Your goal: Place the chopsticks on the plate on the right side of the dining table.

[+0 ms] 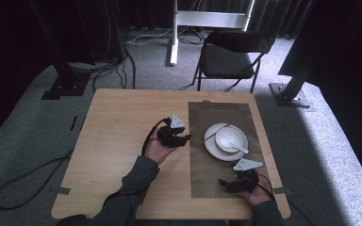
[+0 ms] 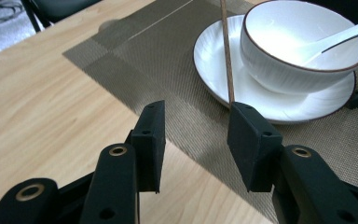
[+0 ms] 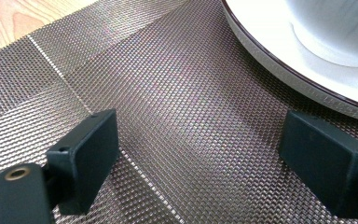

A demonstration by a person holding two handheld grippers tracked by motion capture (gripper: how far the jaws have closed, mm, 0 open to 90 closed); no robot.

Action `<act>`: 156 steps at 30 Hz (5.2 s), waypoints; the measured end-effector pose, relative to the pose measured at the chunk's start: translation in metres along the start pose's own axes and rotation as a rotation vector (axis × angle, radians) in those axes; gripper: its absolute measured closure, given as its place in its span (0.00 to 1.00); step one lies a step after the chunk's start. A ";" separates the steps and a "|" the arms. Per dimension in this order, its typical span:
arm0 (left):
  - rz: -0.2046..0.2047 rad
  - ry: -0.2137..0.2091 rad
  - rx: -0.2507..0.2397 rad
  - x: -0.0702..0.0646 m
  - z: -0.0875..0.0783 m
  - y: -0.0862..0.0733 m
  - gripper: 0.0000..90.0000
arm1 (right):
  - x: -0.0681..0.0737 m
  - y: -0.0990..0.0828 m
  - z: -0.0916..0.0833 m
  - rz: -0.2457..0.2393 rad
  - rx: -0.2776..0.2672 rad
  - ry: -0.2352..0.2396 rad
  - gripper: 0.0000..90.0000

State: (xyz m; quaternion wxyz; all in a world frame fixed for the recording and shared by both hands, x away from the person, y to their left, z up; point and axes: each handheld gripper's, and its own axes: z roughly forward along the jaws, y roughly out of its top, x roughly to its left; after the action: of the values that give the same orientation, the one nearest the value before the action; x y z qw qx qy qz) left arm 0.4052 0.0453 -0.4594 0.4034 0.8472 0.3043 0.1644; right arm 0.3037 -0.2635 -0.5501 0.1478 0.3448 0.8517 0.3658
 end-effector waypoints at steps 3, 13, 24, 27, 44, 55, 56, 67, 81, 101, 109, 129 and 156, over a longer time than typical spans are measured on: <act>-0.029 0.013 -0.005 0.004 -0.012 -0.011 0.64 | 0.000 0.000 0.000 0.000 0.000 0.000 0.13; -0.054 0.049 -0.016 0.008 -0.035 -0.028 0.63 | 0.000 0.000 0.000 0.000 0.000 0.000 0.13; -0.133 0.056 -0.019 0.014 -0.046 -0.054 0.63 | 0.000 0.000 0.000 0.000 -0.001 0.000 0.13; -0.149 0.058 -0.011 0.016 -0.045 -0.060 0.63 | 0.000 0.000 0.000 0.000 0.000 0.000 0.13; -0.183 0.064 0.005 0.020 -0.054 -0.074 0.61 | 0.000 0.000 0.000 0.001 0.000 0.000 0.13; -0.194 0.093 0.030 0.021 -0.061 -0.086 0.61 | 0.000 0.000 0.000 0.001 0.000 0.000 0.13; -0.195 0.094 0.033 0.022 -0.061 -0.087 0.61 | 0.000 0.000 0.000 0.001 0.000 0.000 0.13; -0.210 0.122 0.108 0.022 -0.063 -0.100 0.63 | 0.000 0.000 0.000 0.001 0.000 0.000 0.13; -0.199 0.152 0.218 0.011 -0.066 -0.117 0.72 | 0.000 0.000 0.000 0.001 0.000 0.000 0.13; -0.234 0.113 0.281 0.007 -0.069 -0.131 0.78 | 0.000 0.000 0.000 0.001 0.000 0.000 0.13; -0.243 0.105 0.281 0.007 -0.070 -0.133 0.78 | 0.000 0.000 0.000 0.001 0.000 0.000 0.13; -0.238 0.136 0.311 0.002 -0.075 -0.140 0.75 | 0.000 0.000 0.000 0.001 0.000 0.000 0.13; -0.259 0.223 0.333 0.001 -0.079 -0.141 0.89 | 0.000 0.000 0.000 0.001 0.001 0.000 0.13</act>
State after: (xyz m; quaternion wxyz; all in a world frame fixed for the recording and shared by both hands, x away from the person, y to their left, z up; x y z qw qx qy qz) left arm 0.3111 0.1606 -0.5207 0.2398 0.8325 0.4760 0.1514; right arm 0.3037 -0.2635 -0.5501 0.1473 0.3453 0.8517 0.3656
